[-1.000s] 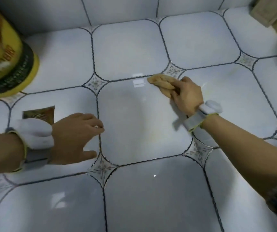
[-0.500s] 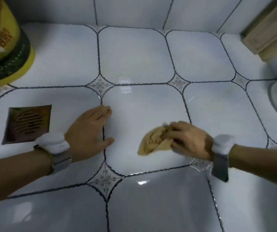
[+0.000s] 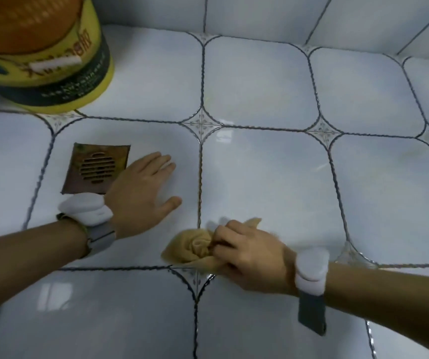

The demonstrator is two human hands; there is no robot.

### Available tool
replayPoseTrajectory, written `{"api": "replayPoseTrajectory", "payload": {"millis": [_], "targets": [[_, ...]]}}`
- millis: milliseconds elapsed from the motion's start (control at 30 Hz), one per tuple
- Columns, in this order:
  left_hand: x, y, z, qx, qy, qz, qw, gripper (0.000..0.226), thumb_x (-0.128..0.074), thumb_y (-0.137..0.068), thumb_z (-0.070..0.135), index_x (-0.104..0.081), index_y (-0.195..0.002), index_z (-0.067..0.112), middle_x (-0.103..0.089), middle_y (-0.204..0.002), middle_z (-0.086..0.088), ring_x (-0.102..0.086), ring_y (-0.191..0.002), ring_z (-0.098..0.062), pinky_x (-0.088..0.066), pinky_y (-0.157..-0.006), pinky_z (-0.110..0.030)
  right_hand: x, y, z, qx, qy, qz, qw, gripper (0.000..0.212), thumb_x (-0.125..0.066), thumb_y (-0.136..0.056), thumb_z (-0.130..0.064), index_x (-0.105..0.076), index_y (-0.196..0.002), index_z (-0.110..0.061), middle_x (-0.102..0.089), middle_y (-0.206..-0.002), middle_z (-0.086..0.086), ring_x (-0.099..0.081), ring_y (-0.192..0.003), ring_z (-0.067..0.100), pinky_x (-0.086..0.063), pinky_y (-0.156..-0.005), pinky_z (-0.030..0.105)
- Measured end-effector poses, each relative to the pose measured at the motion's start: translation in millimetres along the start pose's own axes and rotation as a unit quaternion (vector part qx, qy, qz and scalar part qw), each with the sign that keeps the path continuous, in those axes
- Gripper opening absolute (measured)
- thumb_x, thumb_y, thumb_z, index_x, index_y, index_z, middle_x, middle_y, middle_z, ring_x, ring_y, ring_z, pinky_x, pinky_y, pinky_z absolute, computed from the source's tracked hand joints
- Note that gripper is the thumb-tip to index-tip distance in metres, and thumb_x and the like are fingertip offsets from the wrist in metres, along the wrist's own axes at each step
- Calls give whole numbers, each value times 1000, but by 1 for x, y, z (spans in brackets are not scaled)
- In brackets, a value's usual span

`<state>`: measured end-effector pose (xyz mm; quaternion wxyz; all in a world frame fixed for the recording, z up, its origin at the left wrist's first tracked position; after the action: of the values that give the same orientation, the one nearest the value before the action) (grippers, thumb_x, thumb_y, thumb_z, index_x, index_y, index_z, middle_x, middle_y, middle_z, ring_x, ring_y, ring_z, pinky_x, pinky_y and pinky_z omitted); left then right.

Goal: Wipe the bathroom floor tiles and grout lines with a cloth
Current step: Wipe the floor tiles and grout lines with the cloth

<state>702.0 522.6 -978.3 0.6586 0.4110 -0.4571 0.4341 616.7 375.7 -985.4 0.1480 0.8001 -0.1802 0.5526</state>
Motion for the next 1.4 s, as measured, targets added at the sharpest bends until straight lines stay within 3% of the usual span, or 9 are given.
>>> {"api": "replayPoseTrajectory", "payload": {"millis": [100,300,500,633,767,933,1133,1267,1400], "targets": [[-2,-1,0,-8,-7,0,1000,80,-33,-84,61,-36,-145,10,-31,-154,-6,-21,-144,-21,-18,-119,-37,20,-16,41,-19,19,25,999,16,-61,-89,-23,-68,-99,-11,-58,-106,9,-55,-87,28,-46,-68,36],[-12,-18,9,-15,36,-19,999,82,-31,-81,62,-31,-147,14,-24,-157,-2,-14,-146,-17,-12,-120,-35,103,-44,213,-381,128,176,898,24,-49,-88,-29,-63,-102,-14,-56,-113,8,-53,-96,35,-47,-74,40],[-6,-34,31,-66,30,0,997,77,-37,-82,58,-39,-143,11,-35,-151,-5,-25,-143,-22,-20,-118,-41,36,-2,79,-131,60,41,989,15,-53,-89,-23,-62,-95,-14,-56,-105,7,-51,-86,31,-48,-66,46],[-20,-33,59,-130,18,-29,991,70,-44,-87,55,-42,-142,12,-37,-151,-5,-27,-142,-21,-21,-118,-42,-4,89,8,25,32,-60,997,17,-56,-94,-19,-69,-104,-14,-62,-115,7,-54,-87,29,-47,-74,38],[-40,-37,94,-212,-45,-84,973,74,-44,-89,57,-26,-149,18,-18,-158,0,-13,-146,-17,-7,-120,-34,55,97,129,-142,60,69,986,18,-64,-85,-11,-69,-102,-7,-62,-101,14,-57,-81,35,-47,-74,38],[-34,-74,141,-202,-30,-69,977,82,-43,-89,58,-14,-151,13,-13,-160,-2,-12,-146,-17,-8,-120,-33,123,122,265,-468,94,187,859,19,-62,-82,-19,-68,-96,-7,-60,-99,13,-59,-89,39,-48,-75,43],[-26,-96,157,-164,0,-32,986,73,-46,-90,52,-26,-148,13,-24,-156,-2,-21,-144,-19,-18,-118,-36,60,128,132,-214,49,91,971,12,-65,-81,-14,-62,-92,-12,-55,-96,7,-48,-75,28,-40,-66,35],[-42,-82,171,-210,-30,-57,976,75,-46,-89,54,-23,-149,15,-18,-158,-1,-15,-145,-18,-14,-119,-35,24,163,78,-84,42,30,995,17,-58,-92,-20,-67,-105,-14,-57,-112,4,-52,-87,27,-48,-71,38],[-50,-88,197,-235,-41,-56,969,78,-45,-88,56,-21,-149,15,-16,-159,-2,-13,-146,-19,-13,-119,-35,76,173,193,-244,84,109,960,23,-54,-86,-24,-66,-100,-12,-58,-101,7,-56,-83,31,-45,-72,36]]}}
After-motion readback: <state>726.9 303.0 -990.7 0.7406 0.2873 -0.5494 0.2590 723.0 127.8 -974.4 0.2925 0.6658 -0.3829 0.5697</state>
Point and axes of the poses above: each hand's wrist, its own y-axis away from the middle knuckle, its own x-axis out of the back of the hand, z = x × y, the point moved 10 cm from there along -y, towards the middle knuckle
